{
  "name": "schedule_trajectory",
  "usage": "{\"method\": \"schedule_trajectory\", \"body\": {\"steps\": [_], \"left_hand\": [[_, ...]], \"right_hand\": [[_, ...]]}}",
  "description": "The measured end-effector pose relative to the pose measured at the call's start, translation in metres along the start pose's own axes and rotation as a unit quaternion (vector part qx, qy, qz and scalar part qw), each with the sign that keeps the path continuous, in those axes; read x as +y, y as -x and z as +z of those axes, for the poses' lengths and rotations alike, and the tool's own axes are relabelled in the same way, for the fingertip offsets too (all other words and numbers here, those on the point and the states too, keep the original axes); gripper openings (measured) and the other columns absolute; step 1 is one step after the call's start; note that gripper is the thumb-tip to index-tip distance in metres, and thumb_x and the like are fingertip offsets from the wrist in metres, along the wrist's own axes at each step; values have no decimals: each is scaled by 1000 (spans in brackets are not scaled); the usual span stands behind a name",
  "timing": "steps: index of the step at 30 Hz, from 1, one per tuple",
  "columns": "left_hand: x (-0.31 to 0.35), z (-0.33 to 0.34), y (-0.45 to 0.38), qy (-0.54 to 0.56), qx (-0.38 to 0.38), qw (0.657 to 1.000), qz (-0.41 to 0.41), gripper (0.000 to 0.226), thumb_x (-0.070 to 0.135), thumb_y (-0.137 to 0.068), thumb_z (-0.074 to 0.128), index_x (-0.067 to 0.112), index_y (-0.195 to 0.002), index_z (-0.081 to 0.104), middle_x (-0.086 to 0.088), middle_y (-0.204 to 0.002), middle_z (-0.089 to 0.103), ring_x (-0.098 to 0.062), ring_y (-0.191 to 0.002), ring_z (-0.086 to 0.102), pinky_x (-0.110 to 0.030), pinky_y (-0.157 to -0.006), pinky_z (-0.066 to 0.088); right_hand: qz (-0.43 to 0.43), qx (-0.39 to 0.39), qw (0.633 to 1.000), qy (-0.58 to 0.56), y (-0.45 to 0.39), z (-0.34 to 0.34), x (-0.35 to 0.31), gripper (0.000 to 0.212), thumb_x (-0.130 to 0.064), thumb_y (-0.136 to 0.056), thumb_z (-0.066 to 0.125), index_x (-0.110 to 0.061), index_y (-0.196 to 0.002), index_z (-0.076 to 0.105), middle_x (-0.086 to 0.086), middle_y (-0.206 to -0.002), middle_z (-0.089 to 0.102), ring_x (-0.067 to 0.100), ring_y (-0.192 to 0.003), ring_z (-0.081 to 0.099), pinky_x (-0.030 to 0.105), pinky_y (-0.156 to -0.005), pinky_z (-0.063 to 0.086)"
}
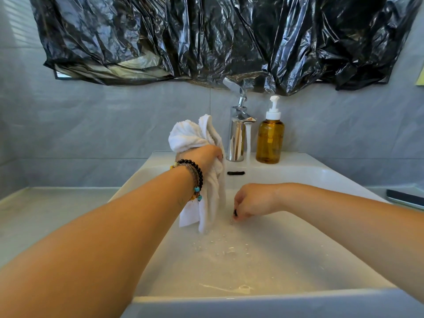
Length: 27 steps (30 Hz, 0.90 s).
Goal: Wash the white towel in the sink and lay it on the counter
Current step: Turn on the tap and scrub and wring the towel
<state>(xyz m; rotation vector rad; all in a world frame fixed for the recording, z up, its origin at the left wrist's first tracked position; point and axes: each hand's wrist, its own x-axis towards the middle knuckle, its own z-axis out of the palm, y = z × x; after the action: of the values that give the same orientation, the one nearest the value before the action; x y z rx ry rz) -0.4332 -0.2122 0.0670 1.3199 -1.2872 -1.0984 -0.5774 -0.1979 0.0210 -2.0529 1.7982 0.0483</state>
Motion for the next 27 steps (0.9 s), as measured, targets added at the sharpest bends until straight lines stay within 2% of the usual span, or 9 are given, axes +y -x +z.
{"method": "schedule_trajectory", "body": {"steps": [2, 4, 6, 10, 13, 17, 22, 25, 27], "left_hand": [[-1, 0, 0, 3, 4, 1000, 5, 33, 16, -86, 67, 21, -98, 37, 2, -78, 51, -12, -63, 51, -24, -45, 39], [-1, 0, -1, 17, 13, 1000, 10, 31, 14, -82, 69, 21, -93, 41, 3, -79, 53, -12, -64, 53, -23, -44, 41], [0, 0, -3, 33, 22, 999, 13, 30, 13, -80, 70, 22, -90, 43, 4, -80, 54, -11, -66, 53, -22, -43, 44], [0, 0, -6, 14, 36, 999, 17, 43, 18, -74, 74, 24, -105, 44, 2, -89, 57, -17, -78, 58, -28, -65, 49], [0, 2, -6, 9, 31, 999, 23, 36, 19, -75, 74, 25, -94, 44, 2, -85, 55, -16, -73, 56, -26, -58, 46], [1, 5, -7, -27, 30, 998, 39, 49, 19, -76, 74, 26, -110, 40, 3, -85, 53, -14, -73, 54, -26, -60, 47], [-2, 2, -13, -17, 37, 999, 35, 48, 20, -77, 74, 27, -109, 39, 6, -83, 51, -10, -69, 50, -22, -53, 39], [-2, 1, -14, -7, 31, 999, 31, 46, 18, -79, 72, 27, -111, 39, 4, -84, 53, -11, -69, 52, -22, -49, 38], [-3, 1, -18, -13, 25, 999, 32, 46, 16, -82, 70, 28, -109, 36, 4, -82, 52, -11, -68, 51, -21, -47, 38]], "right_hand": [[-13, 37, 999, -7, 2, 2, 1, 20, -29, -88, 67, -14, -100, 70, 2, -101, 66, 20, -95, 60, 30, -82, 49], [-25, 102, 988, -117, 3, 0, 5, 8, -22, -86, 69, -14, -87, 69, 3, -89, 70, 20, -86, 67, 27, -74, 53], [-21, 140, 946, -293, 4, -6, 9, 8, -8, -91, 59, -4, -91, 67, 12, -87, 74, 25, -81, 73, 26, -69, 57], [45, 144, 860, -488, 1, -20, 8, 16, 8, -87, 57, 5, -102, 61, 20, -96, 73, 30, -79, 73, 34, -64, 61], [68, 94, 787, -606, -5, -34, -1, 26, 20, -87, 43, 6, -104, 57, 20, -102, 66, 28, -80, 68, 30, -53, 60], [70, 119, 742, -656, -10, -46, -22, 25, 7, -100, 32, -1, -118, 48, 12, -81, 56, 12, -57, 56, 15, -38, 47], [109, 163, 686, -701, -19, -53, -33, 33, -13, -101, 29, -9, -76, 50, -3, -59, 42, 5, -29, 31, 11, -29, 16], [113, 163, 714, -672, -19, -48, -34, 34, -20, -104, 33, -6, -81, 53, 0, -62, 36, 9, -47, 28, 13, -27, 20], [84, 206, 802, -554, -26, -44, -32, 28, -15, -102, 37, 2, -109, 57, 3, -69, 41, 13, -57, 40, 16, -37, 41]]}}
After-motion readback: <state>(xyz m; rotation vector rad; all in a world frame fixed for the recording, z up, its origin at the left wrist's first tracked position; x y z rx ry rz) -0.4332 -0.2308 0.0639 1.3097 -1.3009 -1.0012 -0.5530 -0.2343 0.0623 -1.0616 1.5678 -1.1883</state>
